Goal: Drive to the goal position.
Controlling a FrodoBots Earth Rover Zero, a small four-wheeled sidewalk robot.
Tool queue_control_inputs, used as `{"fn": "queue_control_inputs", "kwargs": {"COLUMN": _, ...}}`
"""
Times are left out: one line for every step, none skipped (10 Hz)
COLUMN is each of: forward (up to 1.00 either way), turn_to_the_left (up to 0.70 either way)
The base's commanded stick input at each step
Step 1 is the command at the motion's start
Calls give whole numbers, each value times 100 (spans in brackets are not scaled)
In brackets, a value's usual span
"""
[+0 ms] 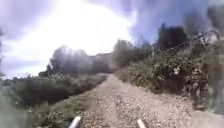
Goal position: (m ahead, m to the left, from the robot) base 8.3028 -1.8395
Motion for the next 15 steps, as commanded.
{"fn": "queue_control_inputs", "kwargs": {"forward": 100, "turn_to_the_left": 0}}
{"fn": "queue_control_inputs", "kwargs": {"forward": 100, "turn_to_the_left": 0}}
{"fn": "queue_control_inputs", "kwargs": {"forward": 100, "turn_to_the_left": 0}}
{"fn": "queue_control_inputs", "kwargs": {"forward": 100, "turn_to_the_left": 0}}
{"fn": "queue_control_inputs", "kwargs": {"forward": 100, "turn_to_the_left": 0}}
{"fn": "queue_control_inputs", "kwargs": {"forward": 100, "turn_to_the_left": 0}}
{"fn": "queue_control_inputs", "kwargs": {"forward": 100, "turn_to_the_left": 0}}
{"fn": "queue_control_inputs", "kwargs": {"forward": 100, "turn_to_the_left": 0}}
{"fn": "queue_control_inputs", "kwargs": {"forward": 100, "turn_to_the_left": 0}}
{"fn": "queue_control_inputs", "kwargs": {"forward": 100, "turn_to_the_left": 0}}
{"fn": "queue_control_inputs", "kwargs": {"forward": 100, "turn_to_the_left": 0}}
{"fn": "queue_control_inputs", "kwargs": {"forward": 100, "turn_to_the_left": 0}}
{"fn": "queue_control_inputs", "kwargs": {"forward": 100, "turn_to_the_left": 0}}
{"fn": "queue_control_inputs", "kwargs": {"forward": 100, "turn_to_the_left": 0}}
{"fn": "queue_control_inputs", "kwargs": {"forward": 100, "turn_to_the_left": 0}}
